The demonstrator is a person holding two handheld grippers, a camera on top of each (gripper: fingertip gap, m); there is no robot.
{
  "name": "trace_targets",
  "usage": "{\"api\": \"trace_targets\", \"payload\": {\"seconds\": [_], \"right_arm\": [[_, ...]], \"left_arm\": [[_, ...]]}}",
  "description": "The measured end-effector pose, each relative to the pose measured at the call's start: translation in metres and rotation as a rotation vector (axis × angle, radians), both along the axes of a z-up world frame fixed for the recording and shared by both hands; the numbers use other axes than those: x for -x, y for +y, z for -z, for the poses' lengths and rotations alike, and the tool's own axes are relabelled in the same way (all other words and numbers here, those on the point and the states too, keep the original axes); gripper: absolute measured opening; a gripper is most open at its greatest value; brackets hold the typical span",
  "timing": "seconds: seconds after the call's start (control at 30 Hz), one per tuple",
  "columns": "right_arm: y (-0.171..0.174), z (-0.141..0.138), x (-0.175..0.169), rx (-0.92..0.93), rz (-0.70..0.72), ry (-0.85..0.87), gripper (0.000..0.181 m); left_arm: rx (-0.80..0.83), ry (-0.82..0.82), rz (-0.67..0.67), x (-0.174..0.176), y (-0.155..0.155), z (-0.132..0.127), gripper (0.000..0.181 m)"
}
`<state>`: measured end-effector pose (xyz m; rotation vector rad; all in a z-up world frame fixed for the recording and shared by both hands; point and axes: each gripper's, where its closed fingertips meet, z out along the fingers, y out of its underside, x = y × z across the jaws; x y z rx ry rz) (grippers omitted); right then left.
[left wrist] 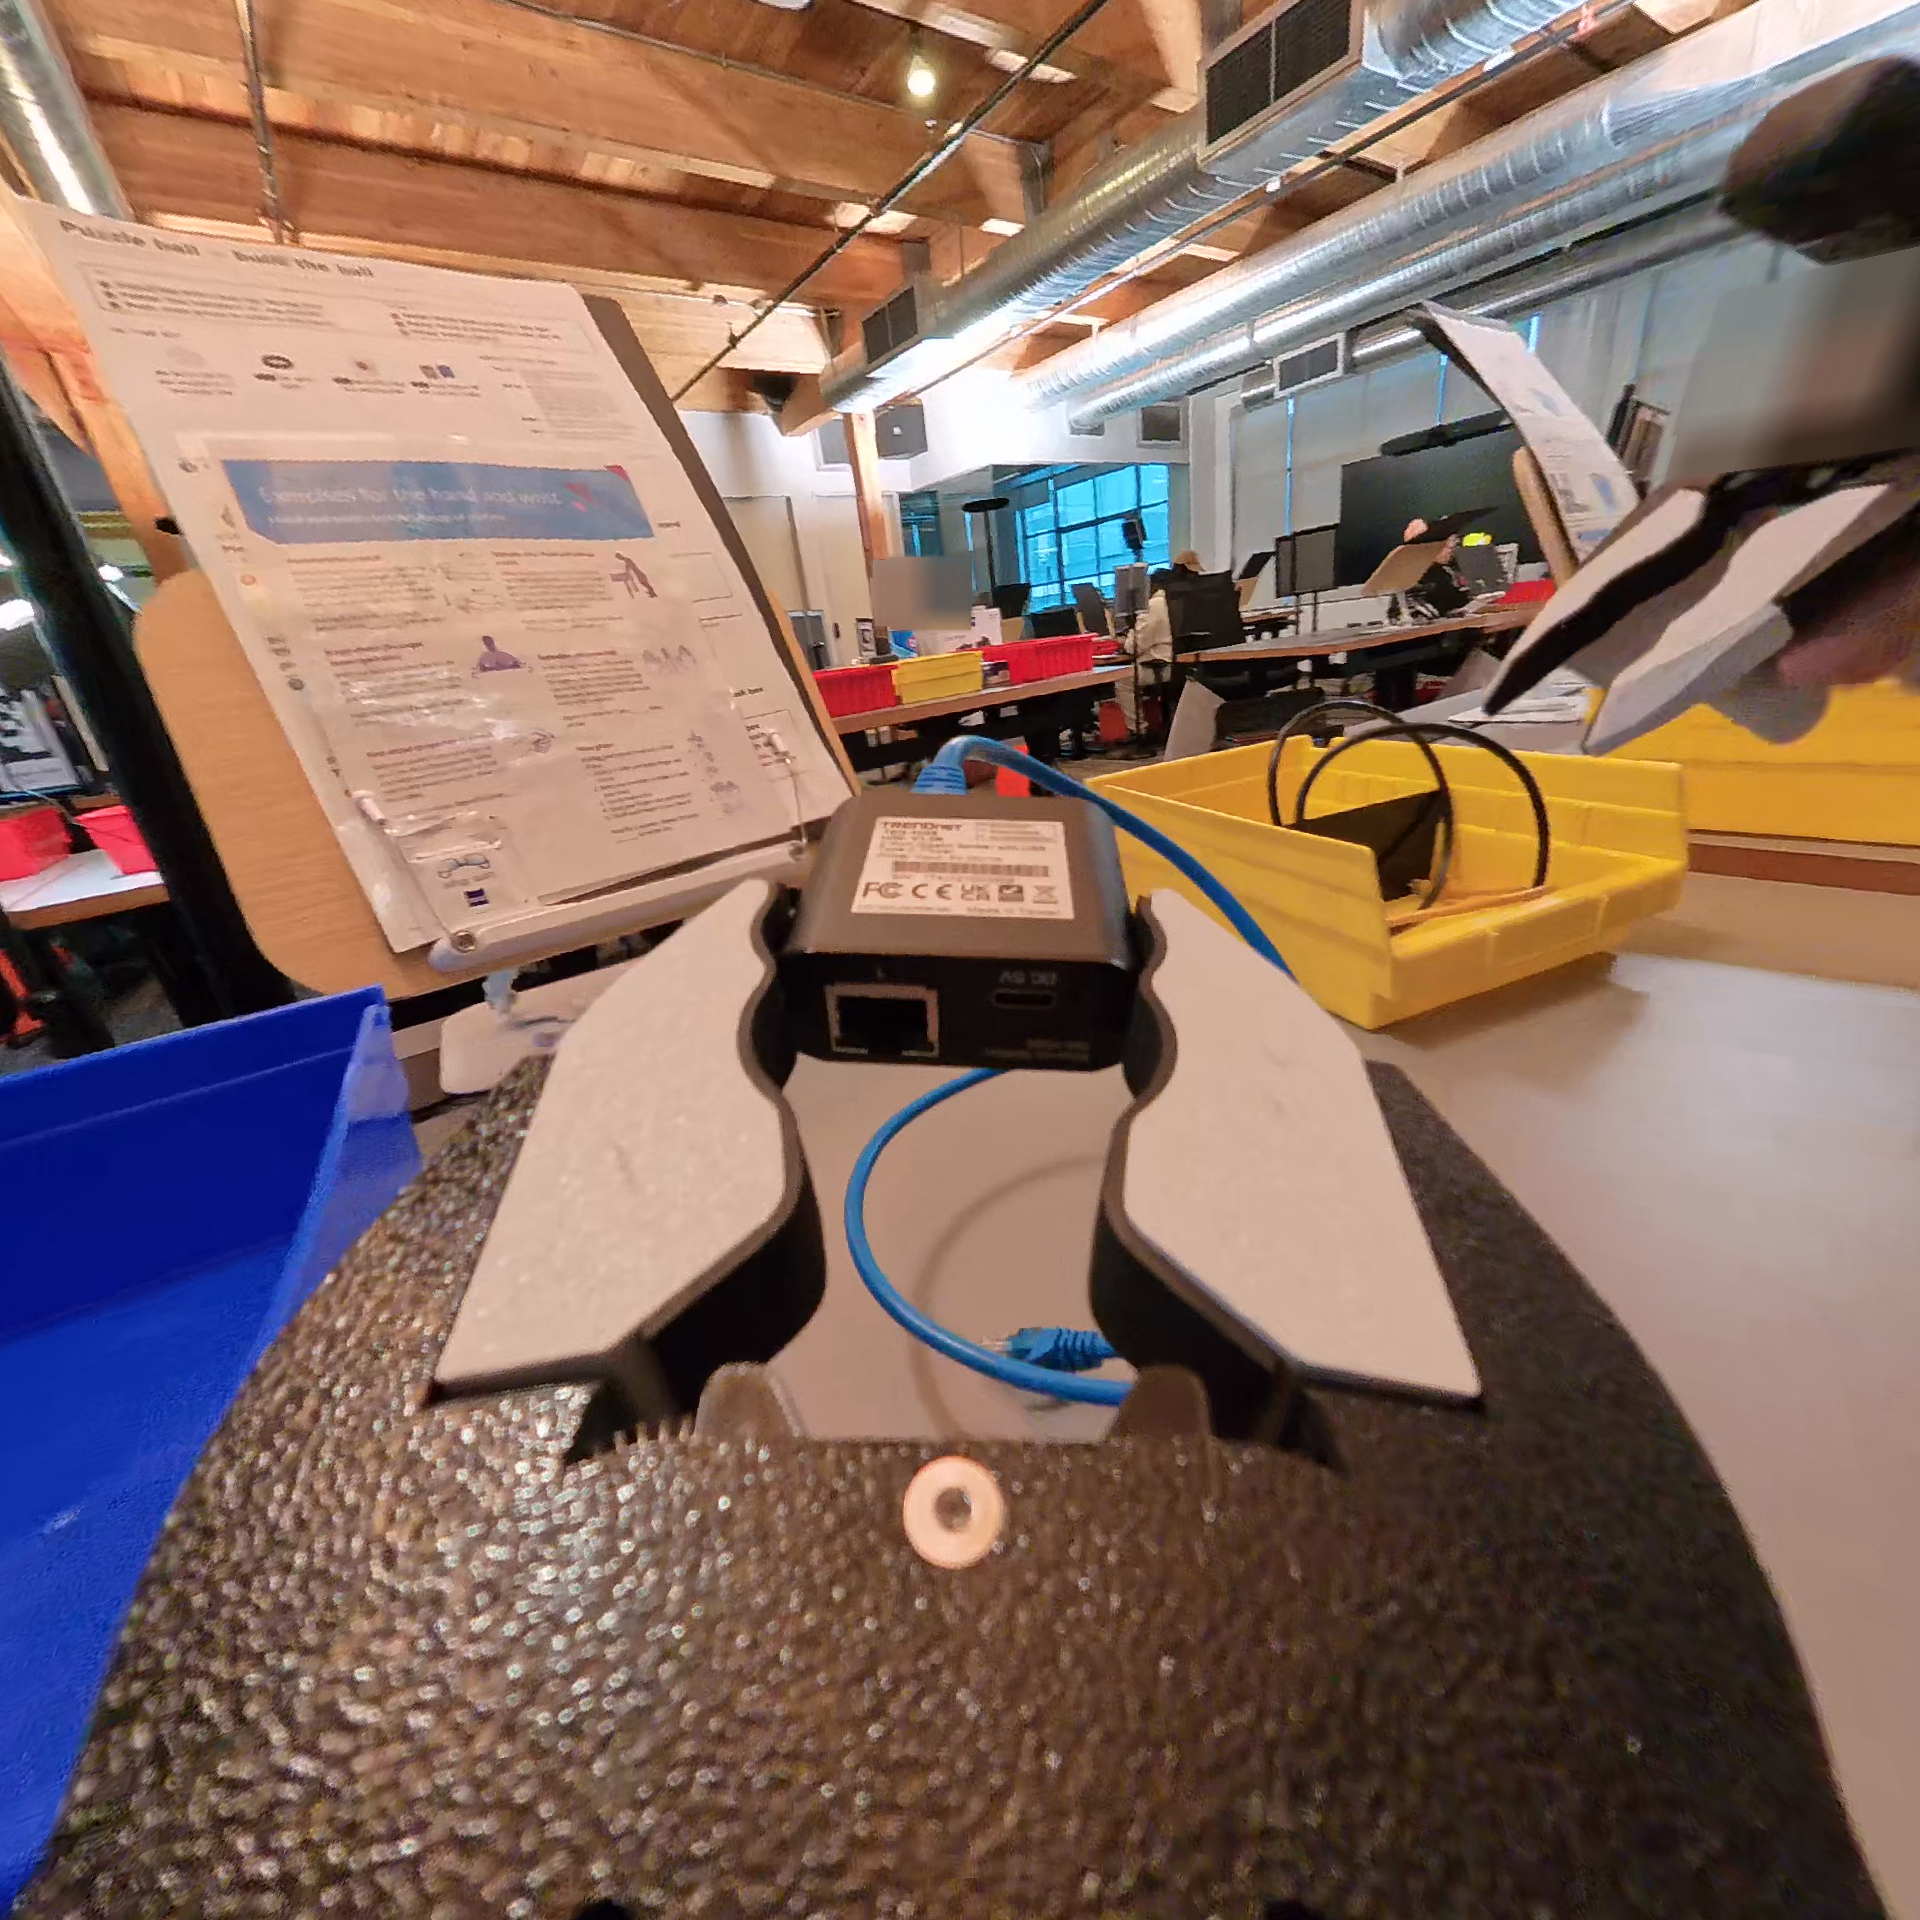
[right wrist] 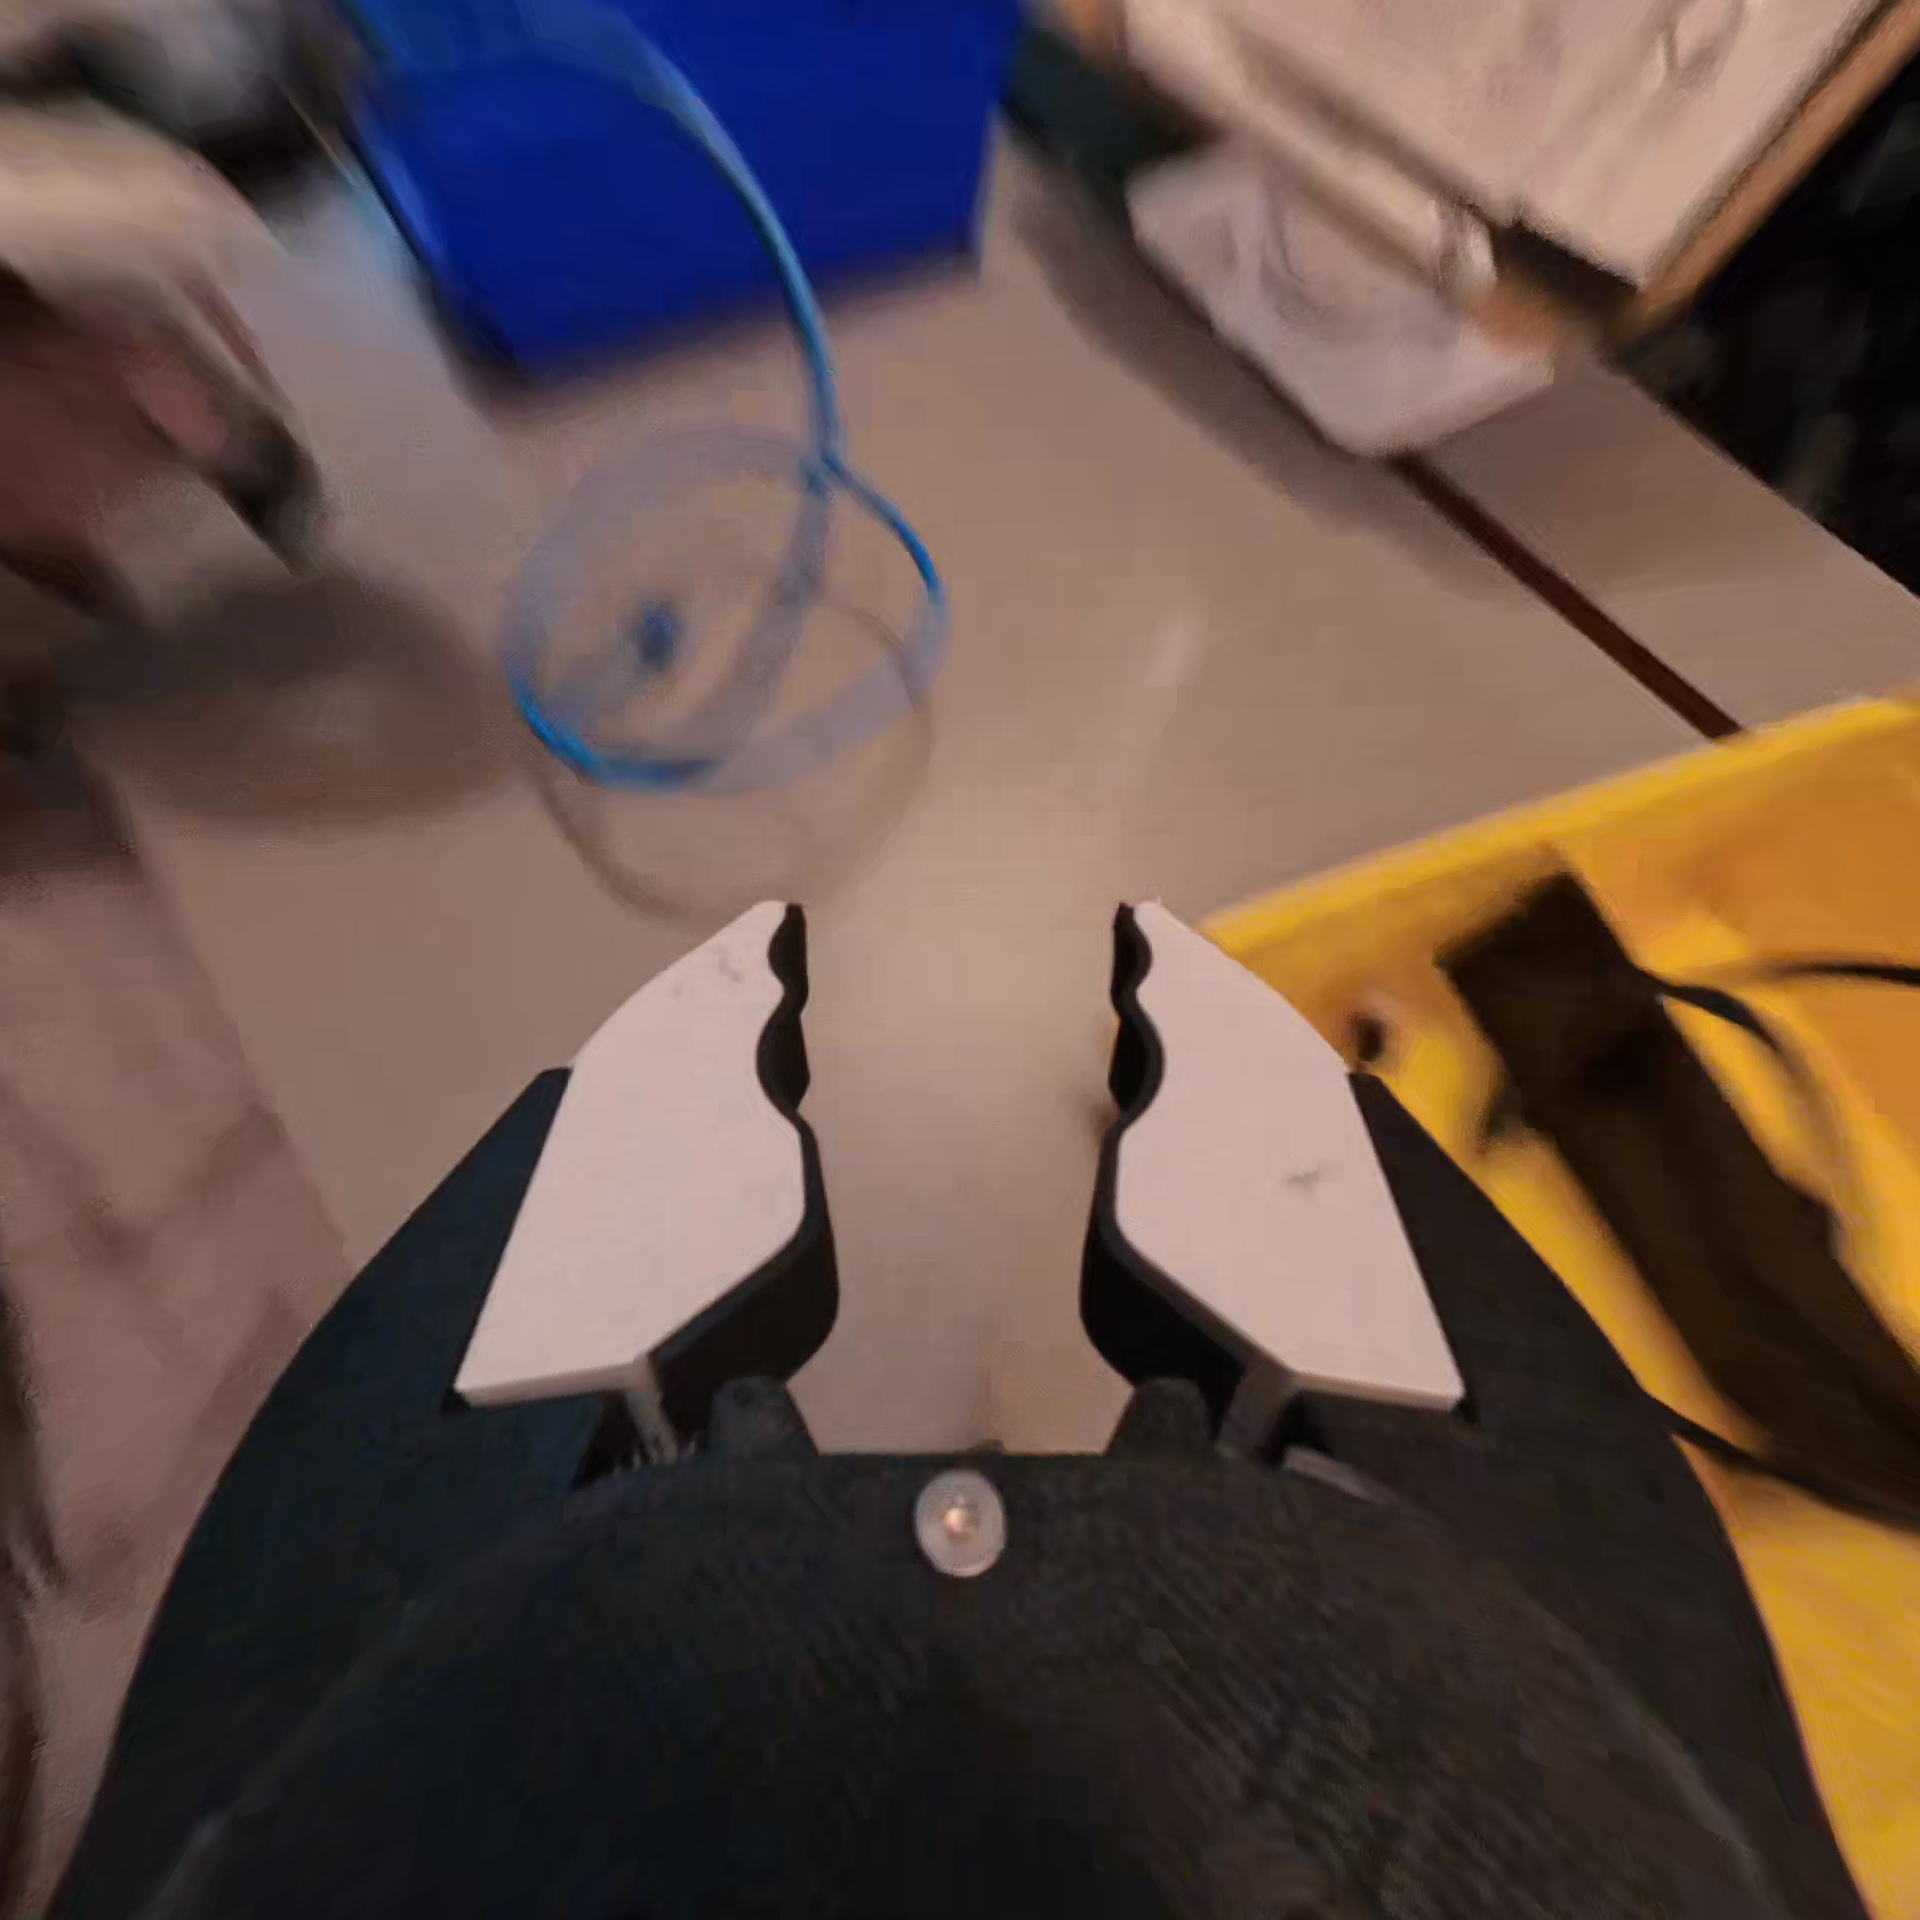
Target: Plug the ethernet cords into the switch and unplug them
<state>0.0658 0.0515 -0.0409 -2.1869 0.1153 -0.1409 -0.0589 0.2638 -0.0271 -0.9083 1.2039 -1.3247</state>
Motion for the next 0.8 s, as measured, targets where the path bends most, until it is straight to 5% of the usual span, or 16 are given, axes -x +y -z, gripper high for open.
{"api": "trace_targets", "payload": {"seconds": [0.03,0.13,0.23,0.4,0.6,0.8], "right_arm": [[0.019,-0.008,0.019,-0.170,0.009,0.071,0.046],[0.065,-0.026,0.083,-0.564,-0.070,0.401,0.045],[0.096,-0.029,0.131,-0.691,-0.201,0.658,0.032],[0.137,0.002,0.122,-0.697,0.010,0.817,0.049],[0.141,-0.004,0.107,-0.961,0.120,1.069,0.030],[0.146,-0.005,0.115,-0.971,0.120,1.057,0.024]], "left_arm": [[-0.003,0.008,0.021,-0.001,-0.003,0.002,0.061],[-0.014,0.026,0.077,-0.003,-0.014,0.007,0.061],[-0.023,0.041,0.142,-0.003,-0.026,0.013,0.061],[-0.001,0.032,0.272,0.001,-0.042,0.017,0.061],[0.049,0.009,0.355,0.005,-0.052,0.016,0.061],[0.015,0.012,0.375,0.005,-0.061,0.017,0.061]]}}
